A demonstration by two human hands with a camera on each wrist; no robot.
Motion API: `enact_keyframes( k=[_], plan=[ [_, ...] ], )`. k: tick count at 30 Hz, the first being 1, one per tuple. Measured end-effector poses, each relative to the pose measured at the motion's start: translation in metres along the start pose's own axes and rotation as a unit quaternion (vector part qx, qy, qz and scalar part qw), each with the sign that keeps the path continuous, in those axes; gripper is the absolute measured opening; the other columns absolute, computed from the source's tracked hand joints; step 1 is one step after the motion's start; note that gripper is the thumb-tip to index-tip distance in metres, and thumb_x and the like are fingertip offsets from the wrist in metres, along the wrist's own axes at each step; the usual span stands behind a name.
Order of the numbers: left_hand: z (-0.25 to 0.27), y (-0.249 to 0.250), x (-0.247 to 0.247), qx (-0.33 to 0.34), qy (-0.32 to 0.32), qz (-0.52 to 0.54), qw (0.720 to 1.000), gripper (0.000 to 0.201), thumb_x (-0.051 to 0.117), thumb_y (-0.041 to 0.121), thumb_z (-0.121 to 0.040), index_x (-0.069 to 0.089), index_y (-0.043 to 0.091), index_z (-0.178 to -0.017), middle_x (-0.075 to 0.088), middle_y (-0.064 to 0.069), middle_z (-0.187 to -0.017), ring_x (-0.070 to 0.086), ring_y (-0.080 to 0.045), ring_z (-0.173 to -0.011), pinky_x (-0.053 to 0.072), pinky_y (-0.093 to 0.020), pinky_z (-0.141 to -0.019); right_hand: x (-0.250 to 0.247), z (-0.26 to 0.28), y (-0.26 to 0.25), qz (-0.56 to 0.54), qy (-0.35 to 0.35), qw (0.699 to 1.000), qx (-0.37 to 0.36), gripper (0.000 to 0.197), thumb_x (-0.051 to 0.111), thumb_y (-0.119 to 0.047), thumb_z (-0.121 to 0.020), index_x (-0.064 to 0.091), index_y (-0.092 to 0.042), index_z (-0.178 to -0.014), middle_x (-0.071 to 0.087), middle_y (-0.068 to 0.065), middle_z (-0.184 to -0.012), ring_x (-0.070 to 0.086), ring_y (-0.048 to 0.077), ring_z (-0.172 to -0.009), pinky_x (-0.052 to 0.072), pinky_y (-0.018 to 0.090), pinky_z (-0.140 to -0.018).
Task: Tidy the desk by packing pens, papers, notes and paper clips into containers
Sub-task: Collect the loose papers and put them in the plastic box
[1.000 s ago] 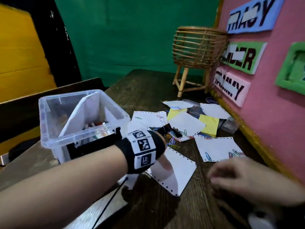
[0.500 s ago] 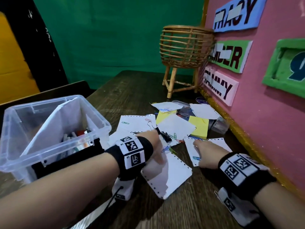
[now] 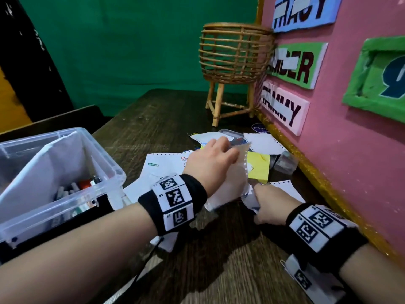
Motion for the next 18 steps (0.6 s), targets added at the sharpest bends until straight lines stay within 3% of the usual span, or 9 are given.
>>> enact_keyframes(
  k=[2,4,7,11,13,15,18],
  plan=[
    [0.0,-0.005,0.003,0.009,0.034,0.008,0.999,0.034,0.033,0.008,-0.067,0.067,0.01,-0.065,0.064,-0.008,-0.077,0.063,-0.024,-0.06,0.042,-0.021,-0.034,-0.008,0.002,-0.001,0.014,0.027,0.999,0.009,0.021,0.057,-0.012,-0.083,0.037,-0.014,-0.083,0.056,0.015,-0.116,0.056,0.031,-0.109,0.038,0.028,-0.072],
    [0.0,-0.012,0.002,-0.016,0.037,0.028,0.999,0.034,0.033,0.006,-0.067,0.067,0.007,-0.071,0.064,-0.011,-0.082,0.063,-0.026,-0.064,0.047,-0.024,-0.038,-0.022,0.005,0.005,-0.002,0.082,0.996,0.043,0.005,0.051,-0.009,-0.085,0.049,-0.012,-0.09,0.06,0.016,-0.113,0.059,0.032,-0.106,0.044,0.031,-0.074],
    [0.001,-0.018,0.0,-0.038,0.045,0.062,0.996,0.04,0.031,0.003,-0.067,0.066,0.002,-0.086,0.063,-0.018,-0.092,0.064,-0.031,-0.072,0.051,-0.03,-0.046,-0.049,0.016,0.016,-0.038,0.208,0.973,0.088,0.019,0.047,-0.007,-0.086,0.058,-0.011,-0.101,0.062,0.013,-0.109,0.057,0.033,-0.105,0.041,0.035,-0.076],
    [0.003,-0.031,0.0,-0.042,0.068,0.105,0.991,0.035,0.032,-0.003,-0.066,0.06,0.004,-0.087,0.059,-0.019,-0.092,0.059,-0.031,-0.07,0.051,-0.038,-0.051,-0.082,0.042,0.004,-0.069,0.403,0.912,0.034,0.026,0.048,0.001,-0.084,0.057,-0.006,-0.107,0.059,0.017,-0.107,0.051,0.036,-0.103,0.039,0.043,-0.085],
    [0.005,-0.035,0.004,-0.042,0.073,0.135,0.987,0.032,0.033,-0.004,-0.065,0.061,0.004,-0.08,0.059,-0.017,-0.087,0.057,-0.029,-0.071,0.051,-0.039,-0.054,-0.086,0.045,0.004,-0.098,0.425,0.9,0.018,0.028,0.047,0.006,-0.08,0.057,-0.003,-0.105,0.059,0.018,-0.105,0.051,0.037,-0.1,0.04,0.044,-0.085],
    [0.007,-0.026,0.008,-0.027,0.061,0.158,0.985,0.032,0.033,-0.004,-0.065,0.061,0.005,-0.076,0.06,-0.015,-0.085,0.053,-0.023,-0.075,0.049,-0.031,-0.062,-0.086,0.042,0.006,-0.144,0.419,0.896,-0.005,0.031,0.045,0.008,-0.08,0.057,-0.003,-0.106,0.057,0.017,-0.106,0.051,0.035,-0.102,0.04,0.043,-0.088],
    [0.005,-0.009,0.005,-0.003,0.052,0.189,0.981,0.033,0.028,0.002,-0.063,0.059,0.005,-0.075,0.058,-0.014,-0.08,0.042,-0.017,-0.075,0.031,-0.024,-0.062,-0.087,0.044,0.004,-0.2,0.426,0.881,-0.041,0.029,0.05,0.006,-0.082,0.06,-0.006,-0.106,0.054,0.014,-0.112,0.049,0.029,-0.109,0.037,0.032,-0.091]
  ],
)
Point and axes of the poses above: each hand's wrist, its own z-axis away from the middle knuckle, its own x-axis out of the palm, y = z × x, the point moved 10 cm from there along -z, towards the middle knuckle
